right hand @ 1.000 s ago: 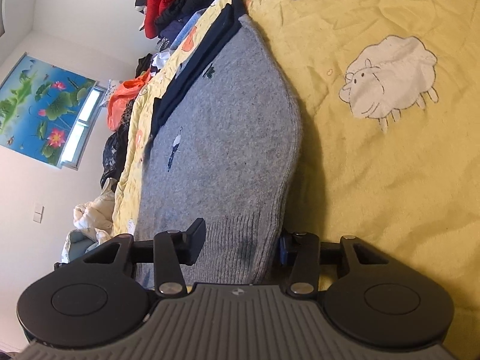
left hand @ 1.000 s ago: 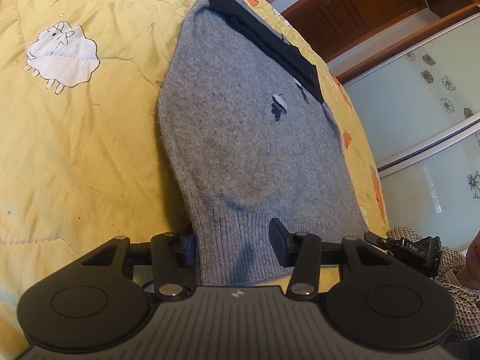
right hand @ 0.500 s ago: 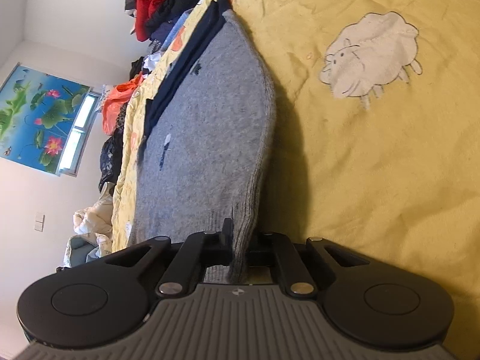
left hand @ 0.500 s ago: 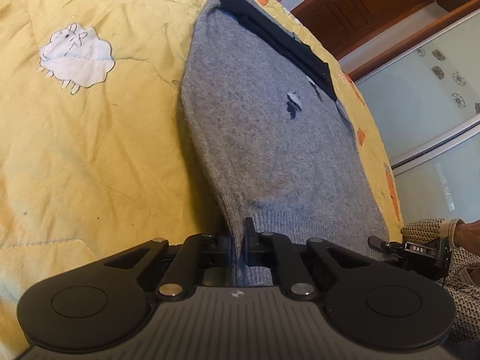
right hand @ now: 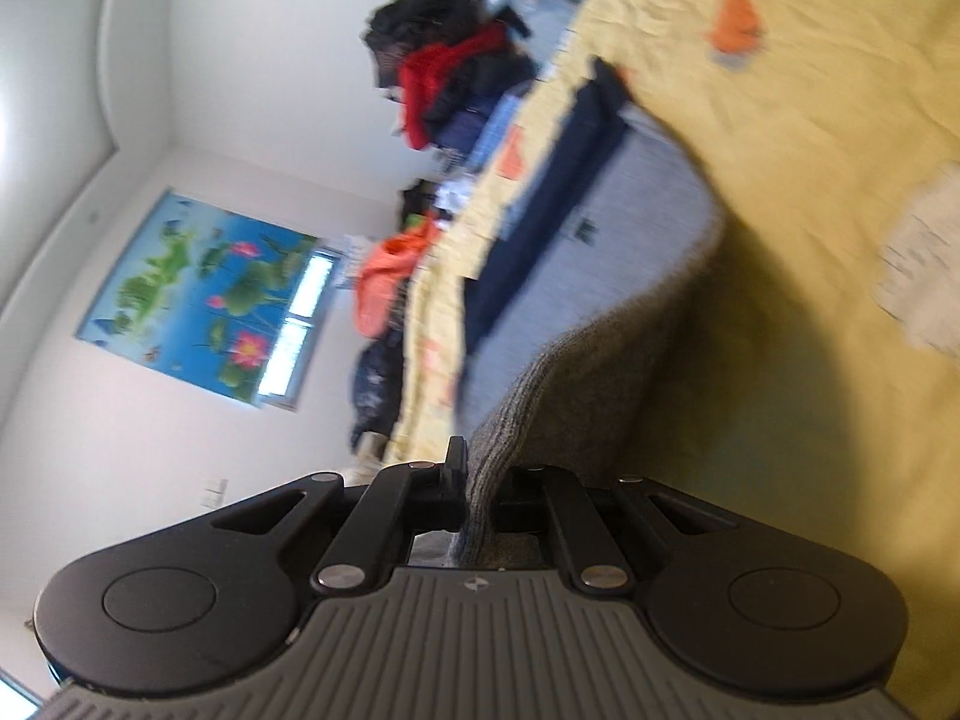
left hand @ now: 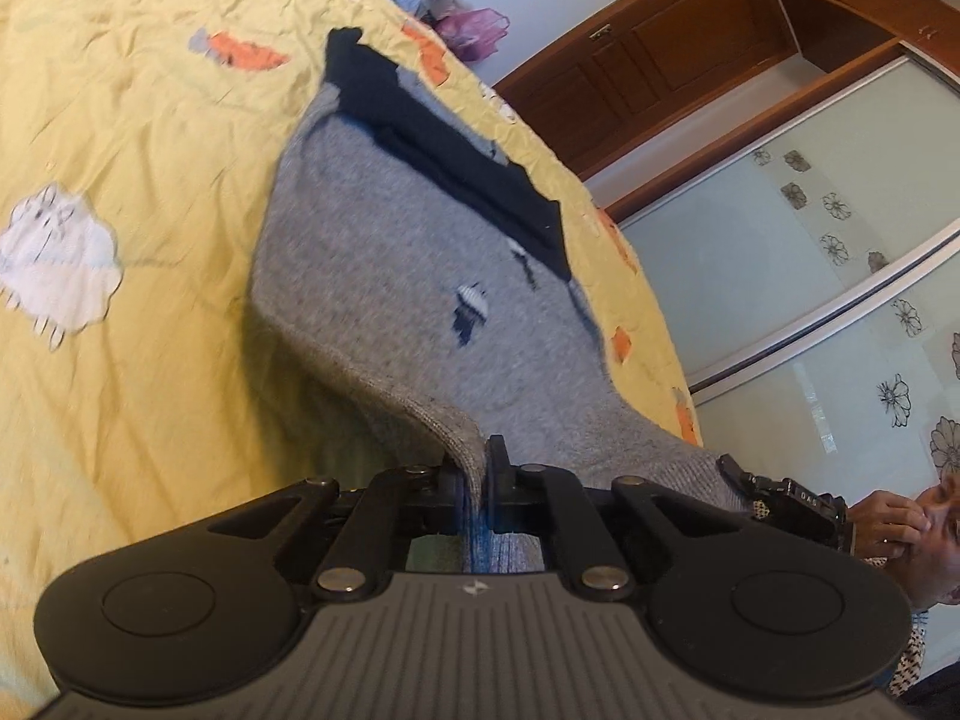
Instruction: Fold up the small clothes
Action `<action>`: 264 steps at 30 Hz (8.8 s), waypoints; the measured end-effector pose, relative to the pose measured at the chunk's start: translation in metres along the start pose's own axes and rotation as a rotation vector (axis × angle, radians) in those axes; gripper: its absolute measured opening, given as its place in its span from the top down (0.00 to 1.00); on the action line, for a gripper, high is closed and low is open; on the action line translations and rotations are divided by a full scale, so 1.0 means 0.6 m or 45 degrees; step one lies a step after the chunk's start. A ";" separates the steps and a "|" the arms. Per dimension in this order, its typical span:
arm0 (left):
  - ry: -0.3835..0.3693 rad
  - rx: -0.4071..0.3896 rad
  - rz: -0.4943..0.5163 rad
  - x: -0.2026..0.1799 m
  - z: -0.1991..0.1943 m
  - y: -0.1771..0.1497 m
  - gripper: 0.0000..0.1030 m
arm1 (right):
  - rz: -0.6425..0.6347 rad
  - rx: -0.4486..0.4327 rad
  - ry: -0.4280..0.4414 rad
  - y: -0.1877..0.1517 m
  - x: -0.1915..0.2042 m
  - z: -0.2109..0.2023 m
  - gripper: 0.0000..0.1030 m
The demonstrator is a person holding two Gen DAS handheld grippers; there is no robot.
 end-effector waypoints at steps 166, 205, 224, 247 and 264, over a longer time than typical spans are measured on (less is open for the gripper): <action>0.272 -0.578 -0.551 0.052 0.224 0.176 0.00 | -0.174 -0.353 -0.541 0.200 -0.135 0.219 0.23; 0.538 -0.574 -0.396 0.019 0.238 0.237 0.95 | 0.013 -0.369 -0.413 0.249 -0.173 0.275 0.85; 0.463 -0.456 -0.387 0.026 0.077 0.063 0.96 | 0.005 -0.324 -0.291 0.127 -0.095 0.127 0.85; 0.960 -0.800 0.452 -0.152 0.155 0.176 0.01 | -1.025 -0.203 -0.797 0.137 0.061 0.282 0.11; 1.037 -0.418 0.492 -0.079 0.363 0.199 0.04 | -1.025 0.005 -1.038 0.189 -0.100 0.422 0.19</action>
Point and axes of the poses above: each gripper's, at about its wrist camera, not at the fingertips, and z roughly the way its jaws point, x to its left, y to its top, the point moved 2 cm from there along z, roughly the way its jaws point, and after that the axes turned 9 degrees about y, right-handed, at the moved point
